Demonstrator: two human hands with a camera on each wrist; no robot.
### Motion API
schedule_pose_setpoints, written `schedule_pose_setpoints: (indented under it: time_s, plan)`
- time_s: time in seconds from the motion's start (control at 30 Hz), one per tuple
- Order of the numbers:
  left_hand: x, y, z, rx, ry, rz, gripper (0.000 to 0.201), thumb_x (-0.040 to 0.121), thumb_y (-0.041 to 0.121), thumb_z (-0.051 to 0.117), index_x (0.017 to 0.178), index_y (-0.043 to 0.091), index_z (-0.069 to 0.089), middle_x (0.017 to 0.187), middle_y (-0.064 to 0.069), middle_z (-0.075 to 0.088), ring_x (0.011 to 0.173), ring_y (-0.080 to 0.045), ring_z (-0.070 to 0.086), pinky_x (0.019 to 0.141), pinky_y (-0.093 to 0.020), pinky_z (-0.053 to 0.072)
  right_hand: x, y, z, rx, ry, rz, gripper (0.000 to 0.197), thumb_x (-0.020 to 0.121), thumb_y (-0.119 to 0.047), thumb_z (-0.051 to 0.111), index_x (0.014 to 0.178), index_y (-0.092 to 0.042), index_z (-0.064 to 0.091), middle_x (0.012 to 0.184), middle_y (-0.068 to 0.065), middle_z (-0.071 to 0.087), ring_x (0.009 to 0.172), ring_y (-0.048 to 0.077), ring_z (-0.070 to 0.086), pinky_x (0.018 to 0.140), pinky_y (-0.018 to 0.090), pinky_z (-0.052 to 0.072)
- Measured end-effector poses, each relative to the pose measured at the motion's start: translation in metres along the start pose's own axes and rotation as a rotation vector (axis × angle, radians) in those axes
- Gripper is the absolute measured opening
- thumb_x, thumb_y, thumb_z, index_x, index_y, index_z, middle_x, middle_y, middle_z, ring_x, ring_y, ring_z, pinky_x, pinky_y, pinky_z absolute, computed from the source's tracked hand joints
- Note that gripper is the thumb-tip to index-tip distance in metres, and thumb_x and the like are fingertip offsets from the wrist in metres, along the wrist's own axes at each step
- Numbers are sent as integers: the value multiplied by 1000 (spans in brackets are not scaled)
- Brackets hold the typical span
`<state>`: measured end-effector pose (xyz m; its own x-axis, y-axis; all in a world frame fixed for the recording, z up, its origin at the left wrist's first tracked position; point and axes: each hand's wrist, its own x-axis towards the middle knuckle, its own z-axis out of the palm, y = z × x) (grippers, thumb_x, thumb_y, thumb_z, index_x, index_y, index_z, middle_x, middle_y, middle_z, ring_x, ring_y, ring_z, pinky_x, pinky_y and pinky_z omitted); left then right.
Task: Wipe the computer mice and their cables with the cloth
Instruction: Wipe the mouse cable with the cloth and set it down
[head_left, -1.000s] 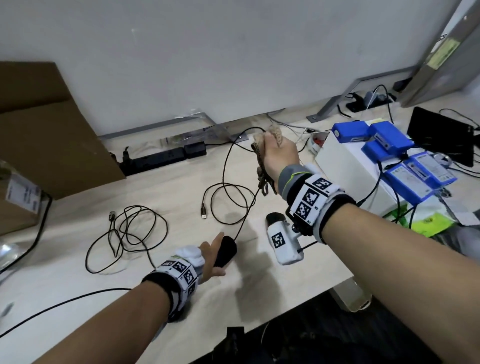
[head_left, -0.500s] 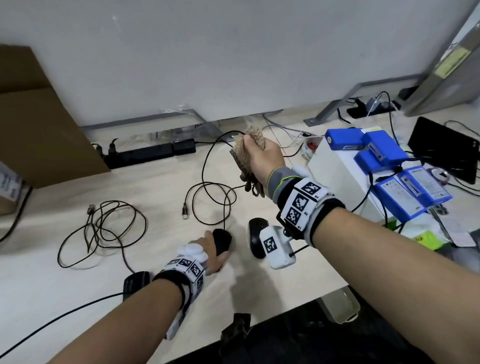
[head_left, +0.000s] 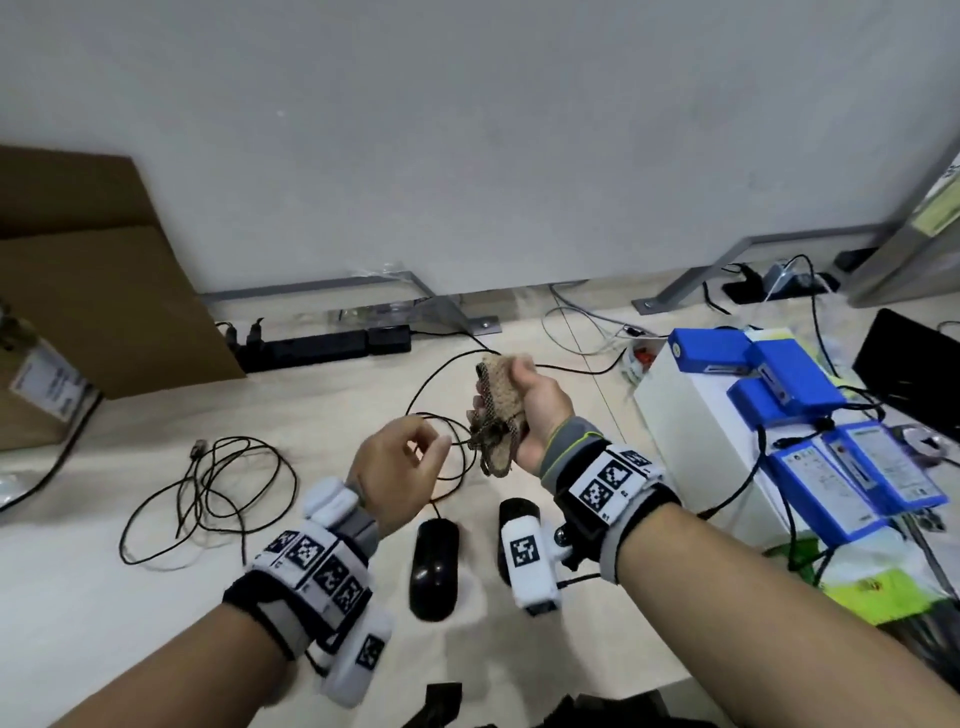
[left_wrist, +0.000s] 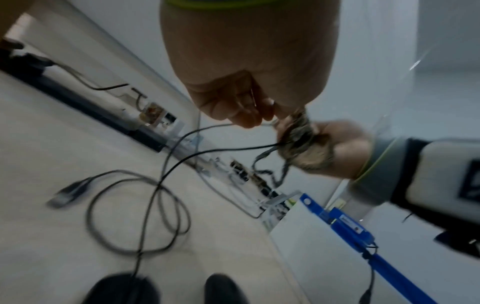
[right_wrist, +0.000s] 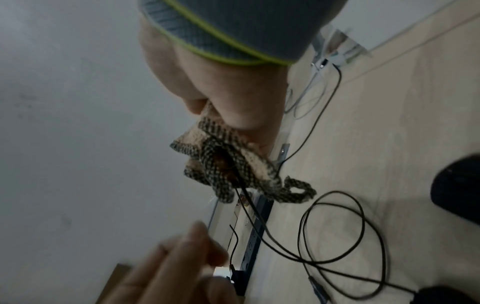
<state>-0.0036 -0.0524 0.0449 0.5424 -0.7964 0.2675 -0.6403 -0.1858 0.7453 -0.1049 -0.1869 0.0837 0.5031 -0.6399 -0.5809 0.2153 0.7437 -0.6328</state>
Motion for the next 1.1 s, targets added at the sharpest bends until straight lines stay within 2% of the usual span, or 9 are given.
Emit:
schedule_pose_setpoints:
  time_s: [0.07, 0.17, 0.3, 0.4, 0.53, 0.67, 0.8, 0.97, 1.1]
  plan:
    - [10, 14, -3, 14, -71, 75, 7, 84, 15, 68, 81, 18, 62, 78, 12, 58, 55, -6, 51, 58, -8, 35, 1, 1, 3, 80, 4, 22, 42, 99, -44, 41, 118, -9, 55, 81, 12, 57, 63, 25, 59, 65, 38, 53]
    - [17, 13, 6, 15, -247, -40, 12, 88, 22, 62, 99, 17, 58, 95, 8, 66, 59, -11, 55, 63, -27, 43, 0, 1, 14, 166, 14, 37, 38, 100, -44, 40, 111, -12, 57, 63, 11, 56, 52, 24, 57, 64, 38, 54]
    - [13, 4, 7, -10, -258, -47, 20, 88, 36, 53, 87, 16, 59, 75, 7, 64, 60, -9, 54, 63, -31, 47, -1, 1, 23, 176, 31, -20, 33, 102, -37, 37, 105, -10, 58, 49, 6, 47, 45, 21, 49, 57, 33, 53]
    - [14, 2, -4, -30, -208, 49, 15, 90, 25, 62, 76, 20, 59, 56, 14, 51, 55, 2, 49, 56, -10, 34, 3, -4, 23, 100, 115, -85, 29, 100, -24, 38, 88, -10, 60, 42, 0, 38, 34, 15, 37, 48, 26, 45]
    - [12, -5, -18, -59, -221, 144, 21, 92, 27, 54, 72, 20, 57, 57, 16, 51, 61, 8, 50, 59, -5, 33, 2, -17, 22, 59, 204, -159, 27, 94, -18, 40, 72, -16, 55, 40, -1, 34, 32, 15, 30, 47, 23, 39]
    - [17, -43, -18, 89, -327, 109, 25, 92, 25, 58, 72, 11, 59, 57, 11, 48, 57, -4, 46, 56, -14, 30, -2, -36, 28, -5, 258, -244, 28, 97, -22, 41, 74, -13, 54, 51, 3, 38, 30, 15, 33, 45, 22, 39]
    - [23, -92, -27, 546, -631, 22, 28, 94, 42, 46, 73, 25, 50, 77, 4, 59, 73, -20, 56, 64, -29, 42, -12, -64, 43, -48, 291, -375, 23, 97, -28, 50, 83, -12, 58, 57, 6, 44, 32, 15, 40, 45, 24, 45]
    - [29, -122, -49, 821, -759, -111, 22, 97, 33, 47, 78, 24, 52, 93, 0, 57, 85, -18, 56, 70, -22, 36, -36, -104, 53, 95, 252, -522, 30, 97, -28, 45, 94, -7, 66, 48, 0, 43, 33, 15, 41, 47, 23, 43]
    - [36, -134, -57, 710, -717, -171, 31, 94, 39, 49, 117, 23, 63, 121, 1, 62, 113, -21, 58, 95, -30, 45, -46, -98, 55, 106, 233, -543, 34, 99, -27, 41, 78, -13, 63, 43, -3, 41, 34, 13, 37, 47, 22, 40]
